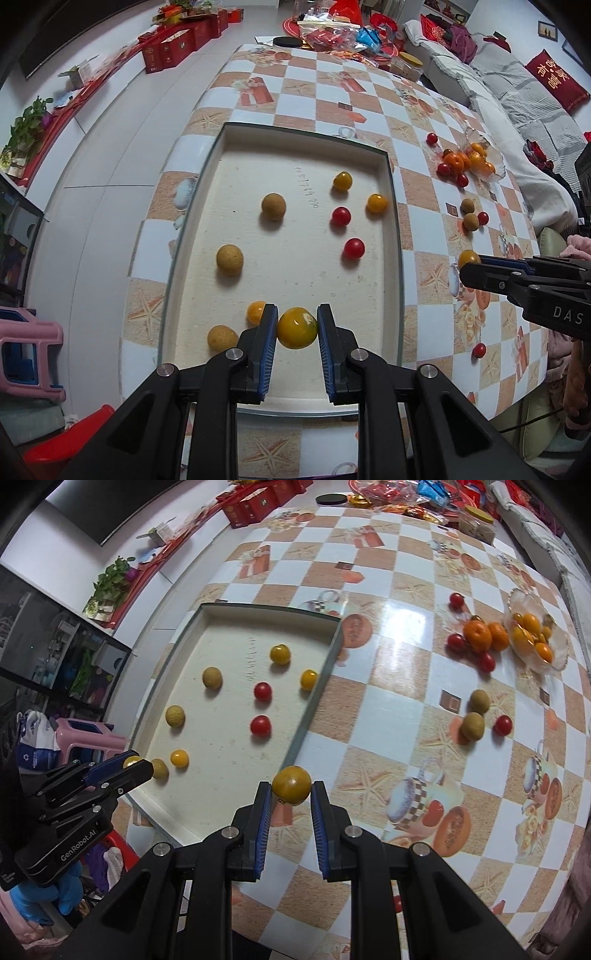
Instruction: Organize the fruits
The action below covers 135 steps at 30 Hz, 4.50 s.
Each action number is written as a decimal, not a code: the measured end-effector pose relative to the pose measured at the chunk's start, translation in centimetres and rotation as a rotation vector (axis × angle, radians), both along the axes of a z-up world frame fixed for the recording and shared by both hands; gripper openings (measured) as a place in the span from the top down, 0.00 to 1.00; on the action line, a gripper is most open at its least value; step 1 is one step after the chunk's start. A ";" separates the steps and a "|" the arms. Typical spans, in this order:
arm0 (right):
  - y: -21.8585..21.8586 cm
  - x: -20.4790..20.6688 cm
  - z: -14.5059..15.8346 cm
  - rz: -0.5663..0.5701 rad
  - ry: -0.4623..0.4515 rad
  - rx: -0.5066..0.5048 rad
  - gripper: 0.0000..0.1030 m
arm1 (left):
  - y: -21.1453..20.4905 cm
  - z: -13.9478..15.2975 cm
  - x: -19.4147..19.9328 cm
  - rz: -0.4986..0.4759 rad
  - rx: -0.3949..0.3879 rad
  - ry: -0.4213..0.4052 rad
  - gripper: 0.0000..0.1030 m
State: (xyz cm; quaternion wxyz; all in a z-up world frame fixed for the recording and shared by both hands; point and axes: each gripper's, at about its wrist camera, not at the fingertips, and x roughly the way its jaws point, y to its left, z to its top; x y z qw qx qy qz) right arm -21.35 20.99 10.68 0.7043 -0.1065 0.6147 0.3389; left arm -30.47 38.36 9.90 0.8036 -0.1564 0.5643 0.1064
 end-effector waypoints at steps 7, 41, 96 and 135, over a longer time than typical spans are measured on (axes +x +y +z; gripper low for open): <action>2.1 -0.5 0.1 0.029 0.002 -0.007 0.77 | 1.7 0.6 -0.5 0.012 0.006 -0.011 0.77; 8.3 -1.9 -6.3 0.089 0.050 -0.062 0.77 | 7.3 -6.6 14.3 -0.005 0.105 0.083 0.77; 4.2 -4.3 -1.2 0.133 0.010 -0.108 0.14 | 4.5 -0.5 8.1 0.042 0.148 0.066 0.00; 6.0 -3.1 3.9 0.137 -0.053 -0.164 0.00 | 0.7 2.3 -2.2 -0.042 0.162 0.244 0.00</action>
